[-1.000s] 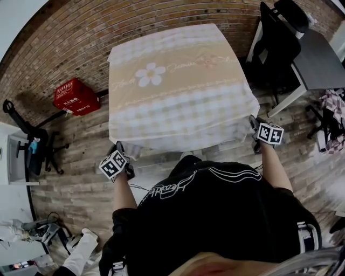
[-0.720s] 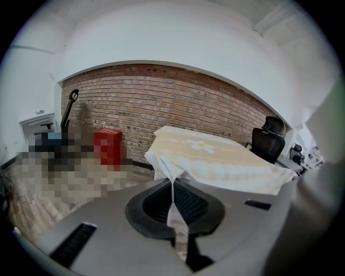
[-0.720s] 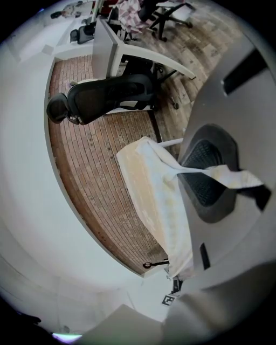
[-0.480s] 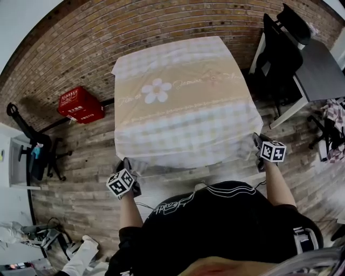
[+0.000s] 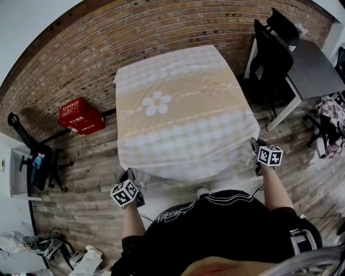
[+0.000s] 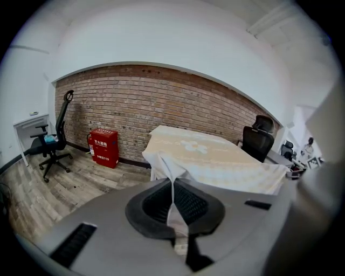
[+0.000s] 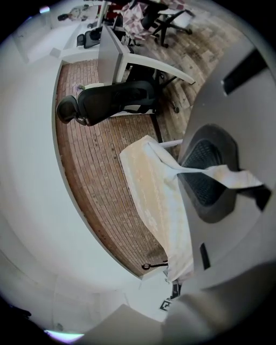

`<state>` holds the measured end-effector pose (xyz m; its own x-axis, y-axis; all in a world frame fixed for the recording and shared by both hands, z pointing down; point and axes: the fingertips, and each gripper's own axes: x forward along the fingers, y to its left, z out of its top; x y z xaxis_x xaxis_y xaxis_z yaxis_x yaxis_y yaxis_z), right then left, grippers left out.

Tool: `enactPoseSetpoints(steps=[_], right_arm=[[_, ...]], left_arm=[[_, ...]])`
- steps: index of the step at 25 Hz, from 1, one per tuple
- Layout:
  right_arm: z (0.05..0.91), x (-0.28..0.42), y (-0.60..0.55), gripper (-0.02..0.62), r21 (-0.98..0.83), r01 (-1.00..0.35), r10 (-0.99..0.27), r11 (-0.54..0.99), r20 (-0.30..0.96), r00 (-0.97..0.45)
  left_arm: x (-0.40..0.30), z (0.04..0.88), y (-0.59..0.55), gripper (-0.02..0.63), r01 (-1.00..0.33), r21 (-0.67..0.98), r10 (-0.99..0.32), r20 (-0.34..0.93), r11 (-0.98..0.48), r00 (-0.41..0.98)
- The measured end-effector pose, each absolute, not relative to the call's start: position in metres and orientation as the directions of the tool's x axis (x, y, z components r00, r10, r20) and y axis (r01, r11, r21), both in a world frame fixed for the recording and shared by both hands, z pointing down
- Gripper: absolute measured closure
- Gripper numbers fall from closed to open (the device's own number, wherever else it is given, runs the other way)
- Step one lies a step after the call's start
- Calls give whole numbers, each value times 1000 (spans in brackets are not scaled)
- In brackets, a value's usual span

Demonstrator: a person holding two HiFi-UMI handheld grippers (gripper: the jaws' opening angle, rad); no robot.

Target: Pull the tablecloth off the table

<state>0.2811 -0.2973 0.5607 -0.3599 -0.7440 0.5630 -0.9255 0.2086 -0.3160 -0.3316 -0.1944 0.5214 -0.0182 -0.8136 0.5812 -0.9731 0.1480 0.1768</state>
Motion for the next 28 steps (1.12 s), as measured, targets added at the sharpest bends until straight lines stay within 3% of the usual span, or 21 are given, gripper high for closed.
enactPoseSetpoints(steps=[28], right_arm=[[548, 273, -192, 597, -326, -927, -788, 187, 514, -340]], left_arm=[[-319, 515, -104, 600, -981, 181, -835, 549, 73, 39]])
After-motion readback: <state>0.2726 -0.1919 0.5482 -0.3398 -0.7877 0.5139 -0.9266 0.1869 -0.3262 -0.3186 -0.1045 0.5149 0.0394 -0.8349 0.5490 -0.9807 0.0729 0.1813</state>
